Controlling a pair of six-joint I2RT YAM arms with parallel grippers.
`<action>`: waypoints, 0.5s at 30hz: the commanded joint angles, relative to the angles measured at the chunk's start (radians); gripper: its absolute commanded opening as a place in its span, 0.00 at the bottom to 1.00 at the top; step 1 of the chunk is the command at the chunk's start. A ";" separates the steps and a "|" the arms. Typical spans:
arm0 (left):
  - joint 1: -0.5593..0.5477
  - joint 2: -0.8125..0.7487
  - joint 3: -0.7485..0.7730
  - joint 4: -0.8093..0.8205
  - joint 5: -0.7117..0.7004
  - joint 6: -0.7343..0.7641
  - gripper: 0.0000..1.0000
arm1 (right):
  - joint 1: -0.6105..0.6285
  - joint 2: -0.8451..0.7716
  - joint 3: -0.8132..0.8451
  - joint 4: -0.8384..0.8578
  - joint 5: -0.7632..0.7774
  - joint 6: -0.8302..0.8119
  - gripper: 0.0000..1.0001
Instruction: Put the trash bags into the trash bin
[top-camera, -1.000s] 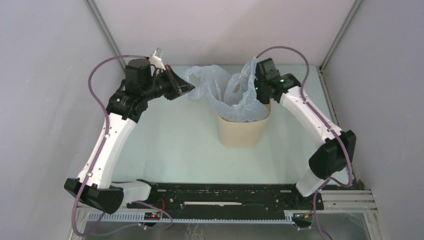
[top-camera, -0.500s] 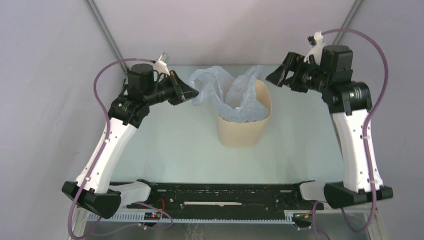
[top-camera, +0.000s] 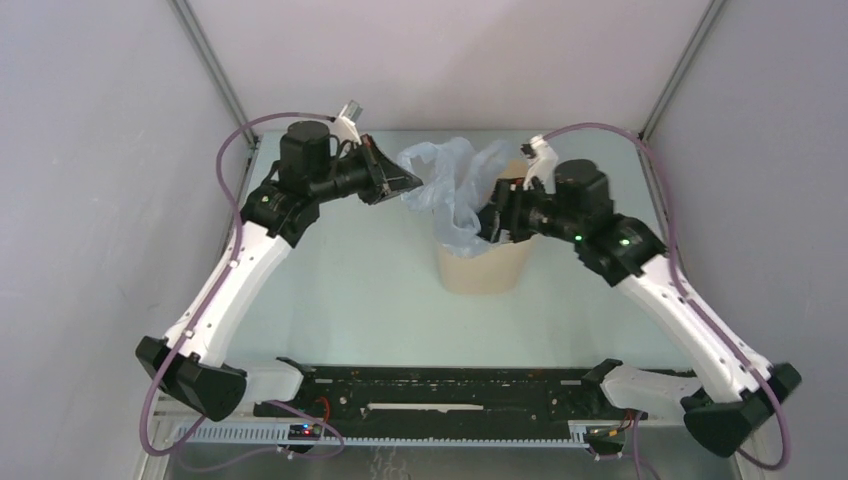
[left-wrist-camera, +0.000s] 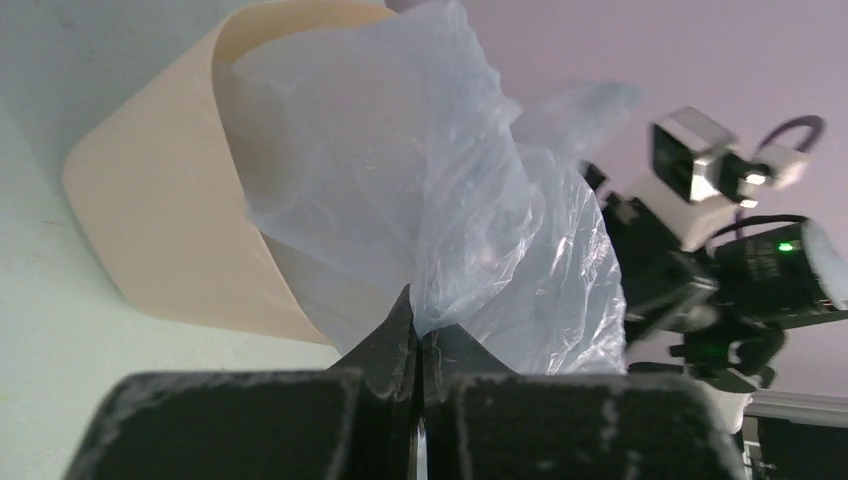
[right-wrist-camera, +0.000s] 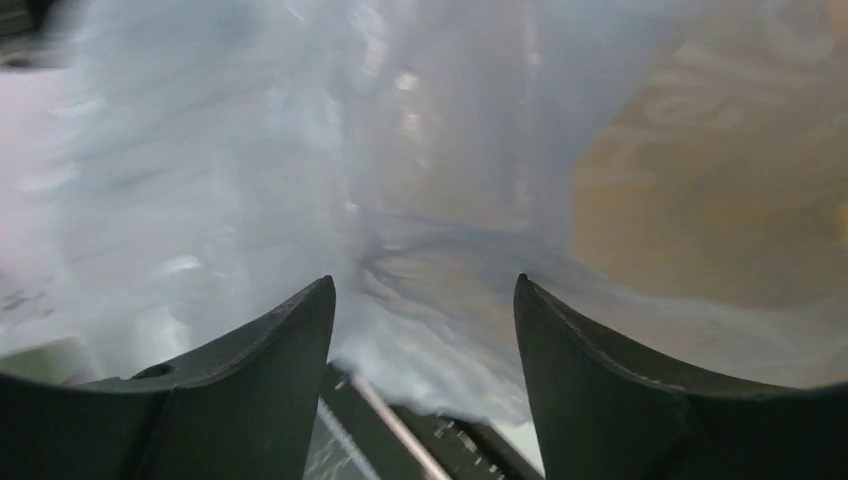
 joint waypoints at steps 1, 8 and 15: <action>-0.026 0.021 0.023 0.037 0.008 -0.028 0.00 | 0.049 0.076 -0.086 0.207 0.359 -0.038 0.70; -0.038 0.021 -0.042 -0.120 -0.136 0.131 0.00 | 0.034 0.173 -0.122 0.223 0.429 -0.089 0.68; -0.038 -0.010 -0.037 -0.127 -0.172 0.194 0.00 | -0.008 0.041 -0.096 0.062 0.363 -0.086 0.76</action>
